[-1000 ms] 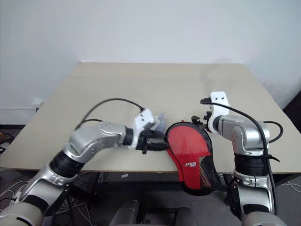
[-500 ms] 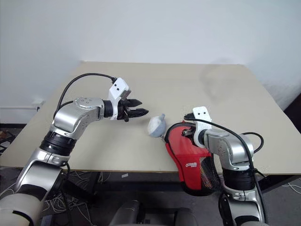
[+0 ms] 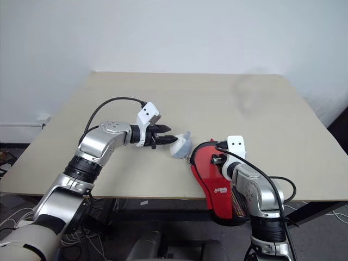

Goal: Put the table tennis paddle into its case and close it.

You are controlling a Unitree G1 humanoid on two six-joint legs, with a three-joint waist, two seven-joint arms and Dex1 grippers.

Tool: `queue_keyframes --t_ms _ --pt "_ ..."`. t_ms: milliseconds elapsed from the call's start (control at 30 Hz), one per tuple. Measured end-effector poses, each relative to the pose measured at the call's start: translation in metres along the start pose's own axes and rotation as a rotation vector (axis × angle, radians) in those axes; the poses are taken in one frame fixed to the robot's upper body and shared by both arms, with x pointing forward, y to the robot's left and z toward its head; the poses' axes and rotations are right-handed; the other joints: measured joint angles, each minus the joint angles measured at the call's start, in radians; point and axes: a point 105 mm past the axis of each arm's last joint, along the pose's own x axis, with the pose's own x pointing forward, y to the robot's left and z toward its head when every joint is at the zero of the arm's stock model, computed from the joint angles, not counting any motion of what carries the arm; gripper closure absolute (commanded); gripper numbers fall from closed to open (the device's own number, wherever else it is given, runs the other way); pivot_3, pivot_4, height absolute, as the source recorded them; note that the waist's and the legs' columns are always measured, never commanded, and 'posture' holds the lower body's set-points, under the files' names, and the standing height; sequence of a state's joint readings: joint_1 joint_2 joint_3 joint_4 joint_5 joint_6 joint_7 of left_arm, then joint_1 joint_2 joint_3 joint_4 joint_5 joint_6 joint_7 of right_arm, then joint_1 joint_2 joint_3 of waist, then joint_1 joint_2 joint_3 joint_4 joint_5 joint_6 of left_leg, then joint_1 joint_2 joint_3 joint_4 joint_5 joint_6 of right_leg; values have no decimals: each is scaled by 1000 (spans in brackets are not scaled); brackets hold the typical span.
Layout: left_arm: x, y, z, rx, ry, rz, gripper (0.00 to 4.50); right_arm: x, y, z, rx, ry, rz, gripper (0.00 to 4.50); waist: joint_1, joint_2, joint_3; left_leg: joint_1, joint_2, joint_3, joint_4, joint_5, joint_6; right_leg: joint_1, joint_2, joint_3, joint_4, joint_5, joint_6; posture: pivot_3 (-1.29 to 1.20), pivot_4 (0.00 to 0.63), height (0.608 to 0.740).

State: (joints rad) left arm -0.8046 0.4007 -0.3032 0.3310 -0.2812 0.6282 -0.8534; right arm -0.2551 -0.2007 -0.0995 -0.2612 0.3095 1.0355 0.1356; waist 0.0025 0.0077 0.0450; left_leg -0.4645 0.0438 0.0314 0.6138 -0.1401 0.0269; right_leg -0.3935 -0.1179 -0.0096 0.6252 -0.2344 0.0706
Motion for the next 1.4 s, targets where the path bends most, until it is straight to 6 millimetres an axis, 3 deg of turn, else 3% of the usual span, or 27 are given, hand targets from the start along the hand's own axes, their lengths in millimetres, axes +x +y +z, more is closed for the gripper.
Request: queue_keyframes --t_ms 233,333,467,733,867,967,1233,1400 --pt "20 -3 -18 -94 43 -6 1761 5 -1 -1 12 -21 -10 3050 0 0 0 0 0 -1 1 0 0 1 0 0 0 0 0 0 0 715" --pt "26 -4 -23 -104 53 -9 1202 7 0 -1 5 -23 -11 3074 -1 -1 0 0 0 -1 1 0 0 1 1 0 0 0 0 0 0 715" --pt "33 -6 -22 -93 44 6 17 8 -1 0 1 -23 -17 3074 0 -1 0 0 0 -1 1 0 0 1 0 -1 0 0 0 0 0 715" --pt "40 -6 -31 -75 94 22 17 9 -1 -1 -13 -22 -23 3074 -1 -1 -1 0 0 -2 1 0 0 1 1 -1 0 0 0 0 0 715" --pt "47 -6 -33 -111 103 14 891 9 -1 -2 -31 -14 -25 3074 0 -2 -1 0 0 -3 2 0 0 2 0 -2 0 0 0 0 0 715" --pt "51 -6 -30 -114 106 8 2019 9 0 -3 -56 -1 -23 3074 -1 -2 -1 1 0 -3 2 0 0 2 1 -2 0 0 0 0 0 715" --pt "55 0 -25 -141 104 8 4282 11 2 -7 -102 23 -31 3074 0 -7 -5 1 0 -5 2 0 0 3 1 -3 0 0 0 0 0 715" --pt "61 6 -23 -131 114 33 4486 12 1 -9 -113 41 -39 3074 0 -10 -6 1 0 -5 2 0 0 3 1 -4 0 0 0 0 0 715"
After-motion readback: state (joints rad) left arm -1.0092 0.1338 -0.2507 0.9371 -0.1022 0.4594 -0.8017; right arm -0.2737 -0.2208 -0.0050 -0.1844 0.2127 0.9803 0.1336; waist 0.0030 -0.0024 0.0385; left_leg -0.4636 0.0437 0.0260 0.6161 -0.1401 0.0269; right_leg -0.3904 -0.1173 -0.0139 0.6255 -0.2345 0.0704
